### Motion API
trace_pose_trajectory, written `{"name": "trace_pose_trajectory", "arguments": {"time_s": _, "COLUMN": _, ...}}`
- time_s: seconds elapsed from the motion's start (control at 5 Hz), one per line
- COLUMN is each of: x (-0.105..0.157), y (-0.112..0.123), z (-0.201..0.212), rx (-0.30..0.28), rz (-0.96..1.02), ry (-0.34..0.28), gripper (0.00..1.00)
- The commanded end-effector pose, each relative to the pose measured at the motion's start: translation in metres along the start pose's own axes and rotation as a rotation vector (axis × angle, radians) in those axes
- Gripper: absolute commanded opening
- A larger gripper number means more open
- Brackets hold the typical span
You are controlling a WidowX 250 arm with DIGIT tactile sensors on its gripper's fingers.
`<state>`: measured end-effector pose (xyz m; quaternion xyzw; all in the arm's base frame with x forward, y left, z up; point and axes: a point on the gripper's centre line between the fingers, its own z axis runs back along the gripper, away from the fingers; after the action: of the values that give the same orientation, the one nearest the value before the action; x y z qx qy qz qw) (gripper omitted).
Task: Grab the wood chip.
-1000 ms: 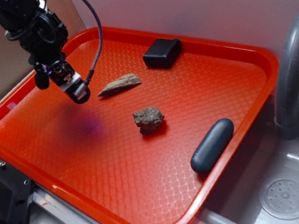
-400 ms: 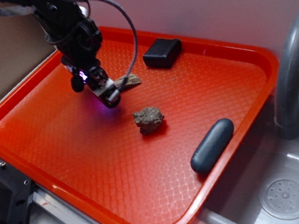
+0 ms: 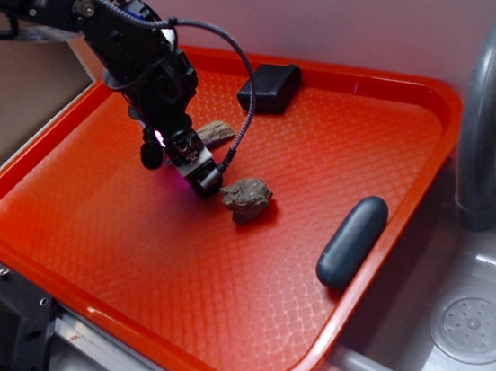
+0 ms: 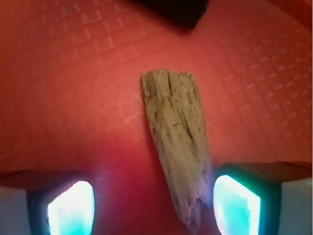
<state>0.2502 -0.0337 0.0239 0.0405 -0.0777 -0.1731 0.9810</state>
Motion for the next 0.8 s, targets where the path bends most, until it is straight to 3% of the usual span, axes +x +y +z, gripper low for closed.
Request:
{"name": "trace_pose_trajectory", "arguments": {"time_s": 0.0, "x": 0.0049, "y": 0.0074, "z": -0.0139, "rx": 0.002, "rz": 0.002, "ry": 0.041, "gripper": 1.00}}
{"name": "trace_pose_trajectory", "arguments": {"time_s": 0.4, "x": 0.0064, "y": 0.0168, "z": -0.0173, "rx": 0.004, "rz": 0.043, "ry": 0.053, "gripper": 0.95}}
{"name": "trace_pose_trajectory", "arguments": {"time_s": 0.6, "x": 0.0050, "y": 0.0160, "z": -0.0176, "rx": 0.007, "rz": 0.056, "ry": 0.054, "gripper": 0.00}}
